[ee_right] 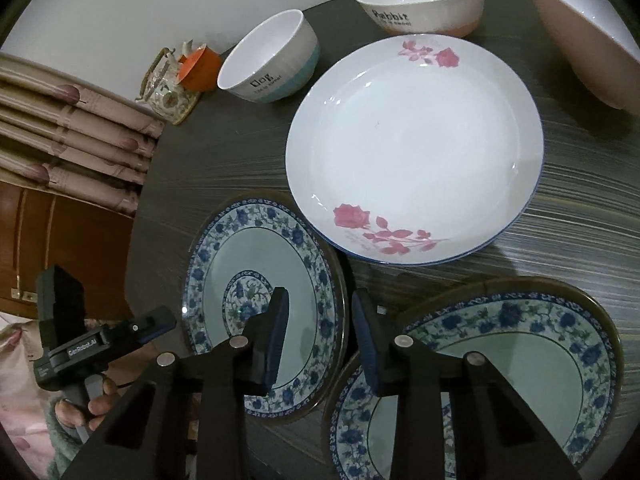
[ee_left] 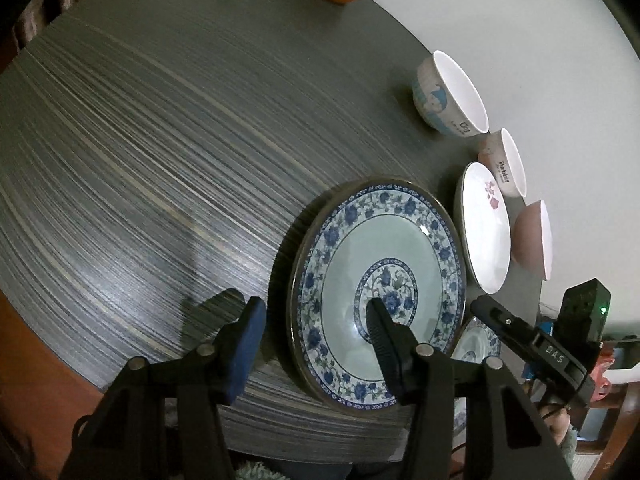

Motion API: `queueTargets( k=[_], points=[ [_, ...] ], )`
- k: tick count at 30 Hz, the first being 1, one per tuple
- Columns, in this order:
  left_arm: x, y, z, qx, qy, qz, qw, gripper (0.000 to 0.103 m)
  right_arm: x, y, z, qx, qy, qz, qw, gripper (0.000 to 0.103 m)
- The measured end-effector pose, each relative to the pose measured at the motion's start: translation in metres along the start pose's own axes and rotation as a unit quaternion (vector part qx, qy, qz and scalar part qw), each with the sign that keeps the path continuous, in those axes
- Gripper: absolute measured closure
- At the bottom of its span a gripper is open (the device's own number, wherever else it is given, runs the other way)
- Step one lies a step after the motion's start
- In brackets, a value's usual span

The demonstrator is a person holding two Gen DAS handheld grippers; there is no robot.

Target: Organize plates and bowls

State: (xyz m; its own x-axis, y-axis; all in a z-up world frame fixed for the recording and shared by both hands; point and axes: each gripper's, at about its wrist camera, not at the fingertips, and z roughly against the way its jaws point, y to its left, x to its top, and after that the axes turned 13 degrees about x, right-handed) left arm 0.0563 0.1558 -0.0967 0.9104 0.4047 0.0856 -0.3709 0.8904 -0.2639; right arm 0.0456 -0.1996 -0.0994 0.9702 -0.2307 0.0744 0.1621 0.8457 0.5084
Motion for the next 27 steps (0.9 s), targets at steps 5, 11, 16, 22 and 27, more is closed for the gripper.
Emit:
queueTargets(
  k=[5, 11, 16, 22, 27],
  points=[
    [0.002, 0.003, -0.006, -0.003, 0.008, 0.0, 1.0, 0.05, 0.002, -0.002, -0.008, 0.0, 0.007, 0.001, 1.0, 0.073],
    [0.007, 0.001, -0.015, -0.004, 0.015, 0.0, 0.9999, 0.063, 0.005, -0.004, -0.015, -0.002, 0.008, 0.0, 1.0, 0.074],
    [0.009, -0.003, -0.02, -0.002, 0.016, -0.009, 0.9998, 0.071, 0.009, -0.006, -0.022, -0.004, 0.014, 0.002, 1.0, 0.079],
    [0.012, -0.006, -0.025, 0.008, 0.015, -0.019, 0.9997, 0.078, 0.009, -0.006, -0.027, -0.015, 0.018, 0.012, 1.0, 0.087],
    [0.015, -0.004, -0.026, 0.02, 0.007, -0.02, 0.9996, 0.086, 0.003, -0.003, -0.029, -0.025, 0.017, 0.016, 0.999, 0.091]
  ],
)
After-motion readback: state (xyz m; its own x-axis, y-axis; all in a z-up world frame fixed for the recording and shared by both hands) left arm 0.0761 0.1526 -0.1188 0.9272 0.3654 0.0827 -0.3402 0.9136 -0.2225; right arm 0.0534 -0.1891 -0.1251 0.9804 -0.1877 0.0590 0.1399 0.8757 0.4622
